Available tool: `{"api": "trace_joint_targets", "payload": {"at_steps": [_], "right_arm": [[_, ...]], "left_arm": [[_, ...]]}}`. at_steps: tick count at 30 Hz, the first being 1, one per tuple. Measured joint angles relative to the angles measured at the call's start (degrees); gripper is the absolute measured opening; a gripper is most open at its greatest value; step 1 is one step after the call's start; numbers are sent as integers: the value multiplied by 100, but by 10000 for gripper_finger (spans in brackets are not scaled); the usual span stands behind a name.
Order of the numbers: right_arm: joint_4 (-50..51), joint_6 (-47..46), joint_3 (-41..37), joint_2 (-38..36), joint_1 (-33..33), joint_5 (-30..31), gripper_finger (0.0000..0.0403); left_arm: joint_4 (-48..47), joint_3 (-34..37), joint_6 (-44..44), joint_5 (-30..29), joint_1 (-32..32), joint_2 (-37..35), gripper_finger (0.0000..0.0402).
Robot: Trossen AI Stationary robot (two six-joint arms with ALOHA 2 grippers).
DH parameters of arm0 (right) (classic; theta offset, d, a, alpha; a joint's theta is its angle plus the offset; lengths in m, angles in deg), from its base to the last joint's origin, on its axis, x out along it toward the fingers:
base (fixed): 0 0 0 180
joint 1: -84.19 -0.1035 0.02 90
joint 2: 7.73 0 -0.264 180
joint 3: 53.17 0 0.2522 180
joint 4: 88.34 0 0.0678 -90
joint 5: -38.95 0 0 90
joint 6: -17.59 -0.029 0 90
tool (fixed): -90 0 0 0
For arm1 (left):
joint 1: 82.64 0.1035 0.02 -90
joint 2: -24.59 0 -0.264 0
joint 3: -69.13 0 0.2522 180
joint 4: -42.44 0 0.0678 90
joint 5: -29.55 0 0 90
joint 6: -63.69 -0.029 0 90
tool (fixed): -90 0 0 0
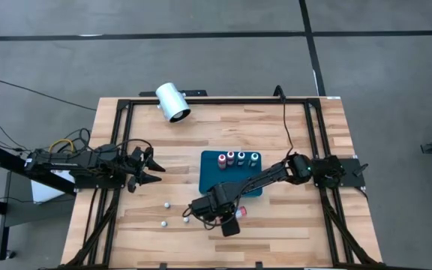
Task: Pick & Place food coloring
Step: Put the large pink food coloring bottle into the blue bin
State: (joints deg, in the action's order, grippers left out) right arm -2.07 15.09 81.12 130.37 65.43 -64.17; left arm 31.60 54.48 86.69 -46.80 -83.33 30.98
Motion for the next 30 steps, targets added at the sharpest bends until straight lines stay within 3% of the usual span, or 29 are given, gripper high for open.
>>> {"api": "trace_joint_targets", "payload": {"at_steps": [5, 30], "right_arm": [[-252, 117, 2, 0, 0, 271, 158], [-252, 149, 2, 0, -81, 195, 166]], "left_arm": [[2, 0, 4, 0, 0, -1, 193], [2, 0, 13, 2, 1, -2, 193]]}}
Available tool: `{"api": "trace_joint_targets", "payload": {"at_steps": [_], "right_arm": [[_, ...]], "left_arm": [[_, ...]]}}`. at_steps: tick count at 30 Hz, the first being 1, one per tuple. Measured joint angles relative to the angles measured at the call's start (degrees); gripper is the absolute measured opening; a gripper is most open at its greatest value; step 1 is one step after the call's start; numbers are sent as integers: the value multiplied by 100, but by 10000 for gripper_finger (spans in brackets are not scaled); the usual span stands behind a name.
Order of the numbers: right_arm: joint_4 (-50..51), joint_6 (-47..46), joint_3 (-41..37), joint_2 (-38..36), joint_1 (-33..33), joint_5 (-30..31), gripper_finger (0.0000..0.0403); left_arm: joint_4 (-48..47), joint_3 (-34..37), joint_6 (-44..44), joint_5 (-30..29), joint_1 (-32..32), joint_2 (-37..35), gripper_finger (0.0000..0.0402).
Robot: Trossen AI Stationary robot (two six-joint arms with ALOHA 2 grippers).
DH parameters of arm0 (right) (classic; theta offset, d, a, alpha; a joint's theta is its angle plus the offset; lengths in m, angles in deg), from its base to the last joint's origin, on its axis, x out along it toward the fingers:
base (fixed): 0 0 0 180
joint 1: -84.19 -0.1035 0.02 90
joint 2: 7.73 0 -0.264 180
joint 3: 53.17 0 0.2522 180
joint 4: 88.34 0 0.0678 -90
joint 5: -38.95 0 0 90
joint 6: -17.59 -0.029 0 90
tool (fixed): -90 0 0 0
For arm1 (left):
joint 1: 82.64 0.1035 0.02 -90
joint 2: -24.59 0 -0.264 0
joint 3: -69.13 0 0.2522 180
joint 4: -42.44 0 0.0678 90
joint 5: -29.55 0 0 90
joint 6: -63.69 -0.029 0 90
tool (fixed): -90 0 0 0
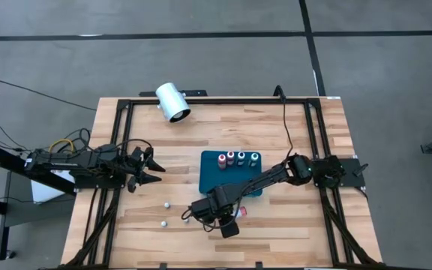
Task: Pick & Place food coloring
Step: Put the large pink food coloring bottle into the blue bin
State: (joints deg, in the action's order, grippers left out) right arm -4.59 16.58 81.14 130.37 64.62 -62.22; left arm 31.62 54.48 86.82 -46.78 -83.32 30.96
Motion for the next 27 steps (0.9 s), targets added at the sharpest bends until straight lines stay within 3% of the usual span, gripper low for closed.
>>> {"api": "trace_joint_targets", "payload": {"at_steps": [23, 27], "right_arm": [[-20, -4, -3, 0, 10, 62, 183], [-289, -115, -410, -9, 9, -73, 188]], "left_arm": [[0, 0, 0, 13, 1, 2, 193], [0, 0, 0, 15, -1, 2, 193]]}}
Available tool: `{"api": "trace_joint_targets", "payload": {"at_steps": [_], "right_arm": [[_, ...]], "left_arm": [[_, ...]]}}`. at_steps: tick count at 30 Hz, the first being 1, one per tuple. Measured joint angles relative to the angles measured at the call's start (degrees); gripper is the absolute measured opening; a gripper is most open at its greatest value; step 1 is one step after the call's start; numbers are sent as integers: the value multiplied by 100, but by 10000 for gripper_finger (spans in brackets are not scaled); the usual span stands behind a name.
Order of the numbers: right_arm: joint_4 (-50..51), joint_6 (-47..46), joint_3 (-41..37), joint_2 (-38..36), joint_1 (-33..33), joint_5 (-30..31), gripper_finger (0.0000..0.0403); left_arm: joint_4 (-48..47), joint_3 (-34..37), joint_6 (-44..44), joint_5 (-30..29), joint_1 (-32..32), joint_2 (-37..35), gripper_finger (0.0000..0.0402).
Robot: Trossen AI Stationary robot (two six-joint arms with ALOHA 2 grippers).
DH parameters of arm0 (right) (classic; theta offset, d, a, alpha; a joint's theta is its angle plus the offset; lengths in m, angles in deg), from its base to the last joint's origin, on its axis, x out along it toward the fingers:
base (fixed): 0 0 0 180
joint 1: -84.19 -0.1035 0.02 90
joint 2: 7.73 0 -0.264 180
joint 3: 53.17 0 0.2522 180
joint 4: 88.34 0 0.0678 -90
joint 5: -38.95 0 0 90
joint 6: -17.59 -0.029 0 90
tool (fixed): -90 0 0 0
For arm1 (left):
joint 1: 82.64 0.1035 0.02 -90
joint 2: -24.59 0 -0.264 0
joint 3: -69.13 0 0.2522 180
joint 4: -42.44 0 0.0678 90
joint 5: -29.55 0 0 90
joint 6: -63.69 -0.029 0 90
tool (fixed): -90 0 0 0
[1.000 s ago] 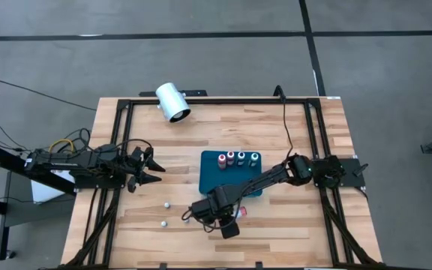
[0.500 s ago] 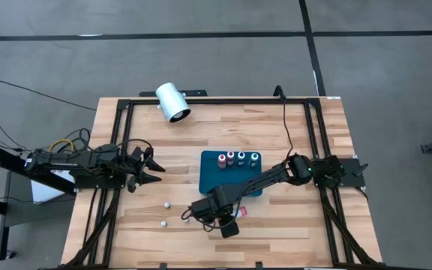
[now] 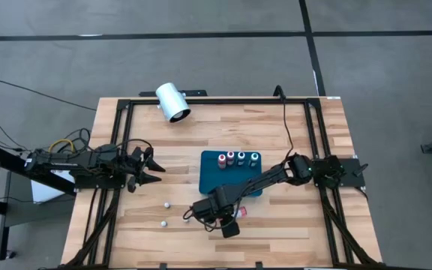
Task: Pick & Place food coloring
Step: Put the large pink food coloring bottle into the blue bin
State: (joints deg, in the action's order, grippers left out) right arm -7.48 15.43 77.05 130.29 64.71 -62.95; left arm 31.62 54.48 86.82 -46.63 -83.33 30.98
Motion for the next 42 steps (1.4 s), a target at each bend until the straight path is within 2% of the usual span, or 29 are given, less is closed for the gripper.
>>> {"api": "trace_joint_targets", "payload": {"at_steps": [10, 22, 31, 42], "right_arm": [[-186, -275, -386, -44, -30, 69, 180], [-205, -359, -375, -19, -24, 133, 114], [19, -477, 165, 63, -41, 399, 111], [79, -497, 979, 47, -39, 439, 109]], "left_arm": [[0, 0, -52, -9, 2, 0, 193], [0, 0, -55, -15, 2, -1, 193], [0, 0, -54, -22, 2, -1, 193], [59, 4, -14, -22, 0, -2, 193]]}}
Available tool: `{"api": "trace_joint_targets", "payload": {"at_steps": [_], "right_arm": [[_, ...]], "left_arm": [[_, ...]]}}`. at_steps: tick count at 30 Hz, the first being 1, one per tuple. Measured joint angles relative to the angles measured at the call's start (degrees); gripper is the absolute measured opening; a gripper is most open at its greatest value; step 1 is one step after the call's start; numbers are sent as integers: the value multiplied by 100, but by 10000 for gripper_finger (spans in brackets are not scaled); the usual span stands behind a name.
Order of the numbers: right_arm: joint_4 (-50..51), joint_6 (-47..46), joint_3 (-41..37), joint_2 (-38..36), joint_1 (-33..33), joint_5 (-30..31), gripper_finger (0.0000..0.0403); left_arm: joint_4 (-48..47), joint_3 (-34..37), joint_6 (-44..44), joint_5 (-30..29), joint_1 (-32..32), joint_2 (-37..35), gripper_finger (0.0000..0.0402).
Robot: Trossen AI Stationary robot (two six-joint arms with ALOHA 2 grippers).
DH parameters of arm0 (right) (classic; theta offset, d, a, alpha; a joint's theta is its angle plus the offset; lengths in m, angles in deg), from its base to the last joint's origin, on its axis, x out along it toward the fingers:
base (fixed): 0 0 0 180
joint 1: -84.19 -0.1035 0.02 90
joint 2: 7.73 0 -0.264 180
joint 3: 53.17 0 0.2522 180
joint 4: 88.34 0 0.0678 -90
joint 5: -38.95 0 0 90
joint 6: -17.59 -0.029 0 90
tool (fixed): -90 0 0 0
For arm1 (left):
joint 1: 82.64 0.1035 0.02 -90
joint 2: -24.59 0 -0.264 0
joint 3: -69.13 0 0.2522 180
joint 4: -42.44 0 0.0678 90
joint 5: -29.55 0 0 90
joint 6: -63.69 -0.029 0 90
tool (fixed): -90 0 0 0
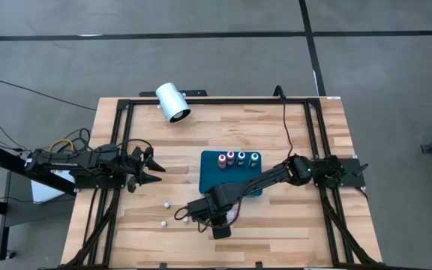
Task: Pick & Place food coloring
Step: Put the large pink food coloring bottle into the blue bin
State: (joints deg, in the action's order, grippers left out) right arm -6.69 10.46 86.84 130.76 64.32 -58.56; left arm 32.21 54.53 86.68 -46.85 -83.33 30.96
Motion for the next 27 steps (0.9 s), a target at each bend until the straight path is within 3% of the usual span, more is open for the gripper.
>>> {"api": "trace_joint_targets", "payload": {"at_steps": [10, 27], "right_arm": [[-152, 152, 805, -34, 8, 270, 108], [110, 410, 849, -562, 501, 495, 107]], "left_arm": [[7, 2, 831, -83, 2, 0, 193], [21, 2, 1094, -111, 0, 0, 193]]}}
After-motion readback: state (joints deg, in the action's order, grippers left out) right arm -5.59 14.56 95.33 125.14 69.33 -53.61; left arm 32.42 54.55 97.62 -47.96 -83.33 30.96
